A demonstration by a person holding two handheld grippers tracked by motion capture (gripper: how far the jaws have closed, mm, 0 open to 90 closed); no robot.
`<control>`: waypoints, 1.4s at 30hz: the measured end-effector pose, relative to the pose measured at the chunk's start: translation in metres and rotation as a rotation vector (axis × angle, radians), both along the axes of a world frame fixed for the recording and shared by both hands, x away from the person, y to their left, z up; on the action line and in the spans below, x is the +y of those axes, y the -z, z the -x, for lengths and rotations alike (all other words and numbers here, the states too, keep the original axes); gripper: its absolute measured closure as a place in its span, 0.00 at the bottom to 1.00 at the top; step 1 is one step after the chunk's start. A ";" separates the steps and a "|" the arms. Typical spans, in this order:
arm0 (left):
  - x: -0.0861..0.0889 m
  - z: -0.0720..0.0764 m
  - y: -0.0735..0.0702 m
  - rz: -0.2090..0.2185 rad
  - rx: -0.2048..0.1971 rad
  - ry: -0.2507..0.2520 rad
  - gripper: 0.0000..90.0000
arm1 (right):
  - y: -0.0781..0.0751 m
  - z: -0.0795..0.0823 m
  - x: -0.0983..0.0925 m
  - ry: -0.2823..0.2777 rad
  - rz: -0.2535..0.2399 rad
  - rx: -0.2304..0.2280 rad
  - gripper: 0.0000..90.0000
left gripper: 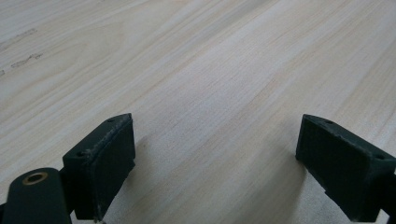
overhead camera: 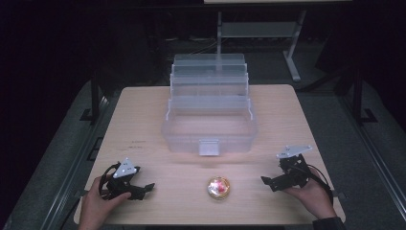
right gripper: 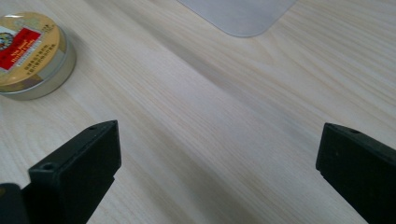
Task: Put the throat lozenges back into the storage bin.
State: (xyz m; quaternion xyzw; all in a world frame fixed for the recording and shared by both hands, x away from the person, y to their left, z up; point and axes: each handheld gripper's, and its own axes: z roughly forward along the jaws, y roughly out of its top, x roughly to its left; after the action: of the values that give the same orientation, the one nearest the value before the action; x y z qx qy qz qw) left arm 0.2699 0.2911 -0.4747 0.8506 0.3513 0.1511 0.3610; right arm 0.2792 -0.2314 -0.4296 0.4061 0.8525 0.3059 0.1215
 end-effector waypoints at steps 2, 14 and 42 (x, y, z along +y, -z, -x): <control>0.000 0.000 0.000 0.001 0.000 0.000 0.12 | -0.001 0.000 0.003 -0.013 0.000 -0.003 0.00; 0.000 0.000 0.000 0.001 0.000 0.000 0.12 | -0.005 -0.002 0.020 -0.066 0.010 0.000 0.00; 0.000 0.000 0.000 -0.001 0.001 0.000 0.12 | -0.012 -0.007 0.054 -0.164 0.011 -0.007 0.02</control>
State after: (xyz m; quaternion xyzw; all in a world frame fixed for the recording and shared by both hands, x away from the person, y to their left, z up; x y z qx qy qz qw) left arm 0.2699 0.2911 -0.4746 0.8509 0.3513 0.1506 0.3603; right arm 0.2860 -0.1778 -0.4174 0.3332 0.8842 0.3114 0.1011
